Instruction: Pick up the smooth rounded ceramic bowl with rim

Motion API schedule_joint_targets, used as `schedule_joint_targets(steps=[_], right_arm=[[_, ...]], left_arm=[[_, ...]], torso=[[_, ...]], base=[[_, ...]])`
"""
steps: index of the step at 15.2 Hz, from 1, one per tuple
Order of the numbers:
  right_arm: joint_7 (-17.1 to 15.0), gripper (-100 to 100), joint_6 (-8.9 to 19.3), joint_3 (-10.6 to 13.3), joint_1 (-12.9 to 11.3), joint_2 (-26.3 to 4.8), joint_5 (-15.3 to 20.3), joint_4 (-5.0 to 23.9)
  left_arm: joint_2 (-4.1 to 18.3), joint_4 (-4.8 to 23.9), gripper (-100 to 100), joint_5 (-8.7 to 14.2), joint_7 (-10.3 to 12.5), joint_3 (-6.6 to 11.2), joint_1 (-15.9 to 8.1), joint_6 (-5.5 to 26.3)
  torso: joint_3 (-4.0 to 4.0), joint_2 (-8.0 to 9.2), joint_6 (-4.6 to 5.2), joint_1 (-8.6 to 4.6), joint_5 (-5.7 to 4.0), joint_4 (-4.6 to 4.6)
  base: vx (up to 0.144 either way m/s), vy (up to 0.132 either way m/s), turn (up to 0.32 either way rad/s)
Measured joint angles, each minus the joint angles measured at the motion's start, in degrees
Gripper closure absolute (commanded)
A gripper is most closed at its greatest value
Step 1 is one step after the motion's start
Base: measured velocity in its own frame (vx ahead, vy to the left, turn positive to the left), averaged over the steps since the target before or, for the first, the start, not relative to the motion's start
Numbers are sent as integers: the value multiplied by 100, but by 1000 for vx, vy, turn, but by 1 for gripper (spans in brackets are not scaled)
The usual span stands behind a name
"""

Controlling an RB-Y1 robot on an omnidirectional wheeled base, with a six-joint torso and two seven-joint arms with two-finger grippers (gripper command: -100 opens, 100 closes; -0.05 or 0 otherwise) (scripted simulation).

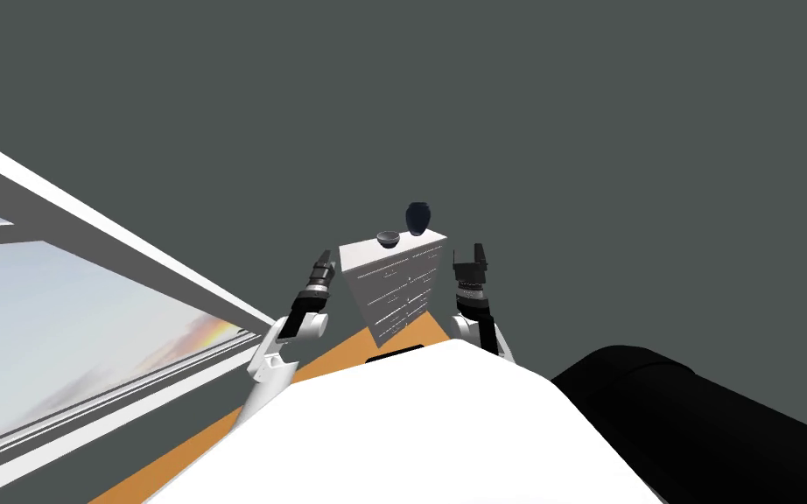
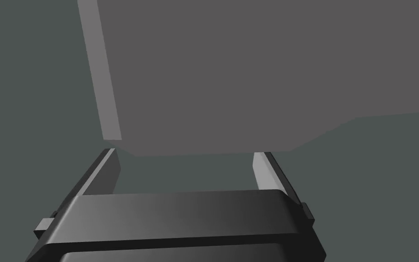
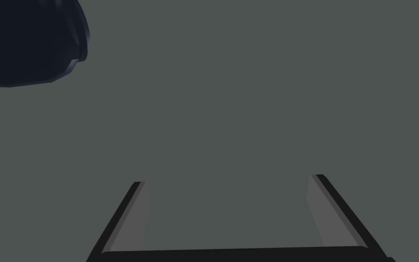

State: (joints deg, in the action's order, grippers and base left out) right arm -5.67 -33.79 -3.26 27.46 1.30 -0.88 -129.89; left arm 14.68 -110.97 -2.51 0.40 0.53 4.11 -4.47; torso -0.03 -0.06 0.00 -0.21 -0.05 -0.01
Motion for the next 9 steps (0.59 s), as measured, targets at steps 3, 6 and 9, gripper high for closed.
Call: schedule_joint_targets(steps=[3,6,9], right_arm=[[0,0,0,0,0,0,0,0],[0,0,0,0,0,0,0,0],[0,0,0,0,0,0,0,0]], left_arm=[[67,193,-100,20,-4,71,-353,356],[84,338,-100,22,-24,108,-620,652],[135,506,-100,42,-31,176,-928,989]], torso=[[0,1,1,-1,0,0],[1,1,-1,7,2,0],[0,1,-1,2,1,0]], base=[[-3,-50,85],[-4,-33,75],[-2,-50,89]])
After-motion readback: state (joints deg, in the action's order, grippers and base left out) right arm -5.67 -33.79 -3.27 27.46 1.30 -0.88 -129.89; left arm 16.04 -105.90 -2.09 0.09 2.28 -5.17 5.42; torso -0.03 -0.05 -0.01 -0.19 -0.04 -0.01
